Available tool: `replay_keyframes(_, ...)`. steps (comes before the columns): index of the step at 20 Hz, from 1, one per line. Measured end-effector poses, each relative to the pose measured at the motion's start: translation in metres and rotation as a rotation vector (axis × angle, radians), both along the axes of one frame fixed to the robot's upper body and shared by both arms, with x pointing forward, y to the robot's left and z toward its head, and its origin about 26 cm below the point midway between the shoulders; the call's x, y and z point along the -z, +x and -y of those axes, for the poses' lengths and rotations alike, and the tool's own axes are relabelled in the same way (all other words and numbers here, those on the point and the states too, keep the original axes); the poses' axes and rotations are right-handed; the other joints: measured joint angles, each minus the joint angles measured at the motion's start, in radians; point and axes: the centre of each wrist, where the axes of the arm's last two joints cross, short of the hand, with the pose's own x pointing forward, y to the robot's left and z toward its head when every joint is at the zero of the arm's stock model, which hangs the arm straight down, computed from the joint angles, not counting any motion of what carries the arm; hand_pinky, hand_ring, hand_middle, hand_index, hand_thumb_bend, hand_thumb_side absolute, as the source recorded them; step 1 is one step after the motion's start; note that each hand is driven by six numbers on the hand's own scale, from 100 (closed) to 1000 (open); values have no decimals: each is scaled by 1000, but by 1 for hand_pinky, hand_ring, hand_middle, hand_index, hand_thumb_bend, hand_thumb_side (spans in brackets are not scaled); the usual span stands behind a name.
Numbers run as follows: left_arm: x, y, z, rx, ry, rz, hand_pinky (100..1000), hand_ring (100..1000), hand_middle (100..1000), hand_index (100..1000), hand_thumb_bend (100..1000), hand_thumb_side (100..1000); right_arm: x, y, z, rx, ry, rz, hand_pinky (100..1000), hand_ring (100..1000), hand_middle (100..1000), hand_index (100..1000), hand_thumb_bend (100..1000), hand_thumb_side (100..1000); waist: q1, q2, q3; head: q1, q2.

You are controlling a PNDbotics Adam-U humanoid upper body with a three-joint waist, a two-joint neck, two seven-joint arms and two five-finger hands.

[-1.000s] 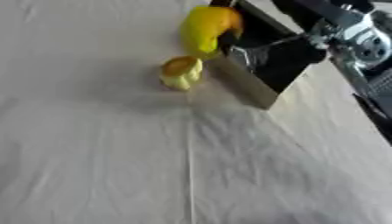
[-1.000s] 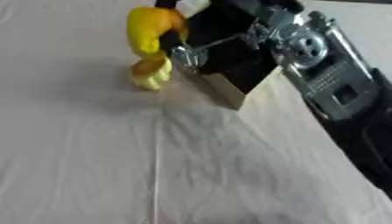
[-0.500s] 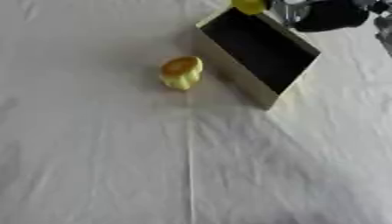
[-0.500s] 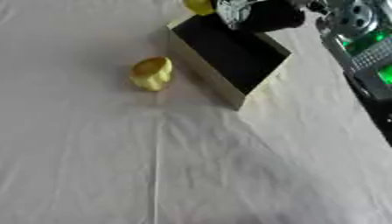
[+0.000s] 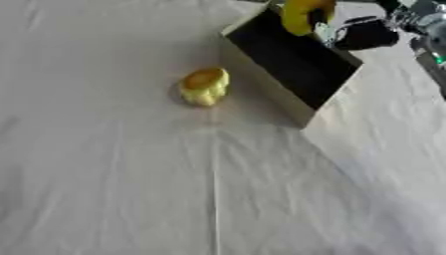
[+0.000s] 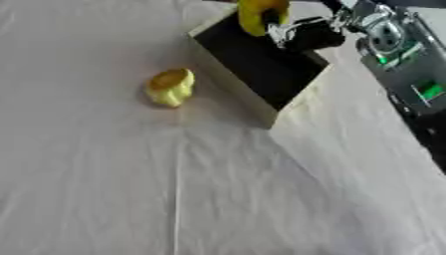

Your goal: Pick up objects on the table and place them in the box.

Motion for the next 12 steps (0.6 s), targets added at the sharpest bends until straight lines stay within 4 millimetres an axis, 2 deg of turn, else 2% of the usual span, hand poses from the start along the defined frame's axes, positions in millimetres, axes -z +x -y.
replay_keyframes(8, 0, 0, 0, 2, 4, -5, 893, 820, 815, 894, 100, 648, 34, 25, 16, 70, -132, -85, 833, 762, 583, 630, 100, 100, -1, 4, 5, -5, -5)
replay_keyframes(12, 0, 0, 0, 4, 5, -8, 893, 820, 816, 894, 100, 649, 43, 35, 23, 107, -171, -98, 838, 810, 681, 737, 100, 100, -1, 6, 8, -5, -5)
